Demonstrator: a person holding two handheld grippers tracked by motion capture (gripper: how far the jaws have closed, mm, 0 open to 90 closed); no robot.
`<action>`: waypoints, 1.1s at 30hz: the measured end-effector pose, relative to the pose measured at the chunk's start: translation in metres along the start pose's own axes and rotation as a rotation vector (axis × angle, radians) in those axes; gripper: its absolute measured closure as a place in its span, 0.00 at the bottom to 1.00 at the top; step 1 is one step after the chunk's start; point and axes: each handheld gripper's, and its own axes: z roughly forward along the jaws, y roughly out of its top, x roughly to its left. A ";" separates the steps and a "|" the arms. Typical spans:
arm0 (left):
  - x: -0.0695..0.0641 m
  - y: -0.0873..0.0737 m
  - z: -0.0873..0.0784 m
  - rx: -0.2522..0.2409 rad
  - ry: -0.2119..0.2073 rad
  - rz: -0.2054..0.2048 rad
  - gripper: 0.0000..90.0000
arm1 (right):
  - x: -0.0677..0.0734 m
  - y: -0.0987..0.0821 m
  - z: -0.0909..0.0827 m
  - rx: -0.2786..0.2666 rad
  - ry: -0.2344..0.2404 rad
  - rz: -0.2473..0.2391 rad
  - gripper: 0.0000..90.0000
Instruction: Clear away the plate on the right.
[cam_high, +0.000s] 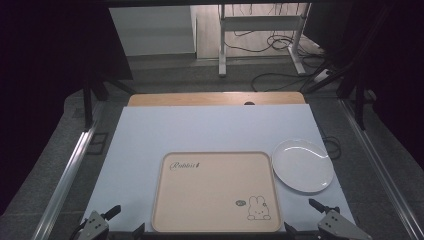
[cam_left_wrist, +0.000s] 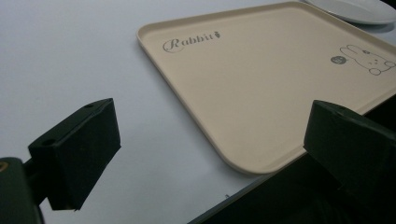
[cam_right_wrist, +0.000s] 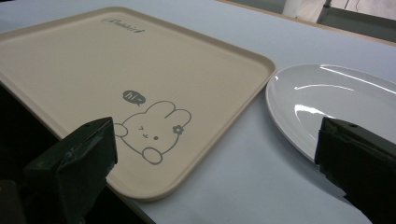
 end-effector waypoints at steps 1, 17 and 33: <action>0.000 0.000 0.000 0.000 0.000 0.000 0.04 | 0.000 0.000 0.001 0.004 0.003 0.000 0.00; 0.000 0.000 0.000 0.003 -0.002 -0.002 0.04 | -0.009 0.002 0.005 -0.011 0.019 0.051 0.01; 0.001 0.000 0.001 0.004 -0.002 -0.009 0.04 | -0.017 0.002 0.015 0.003 0.009 0.038 0.01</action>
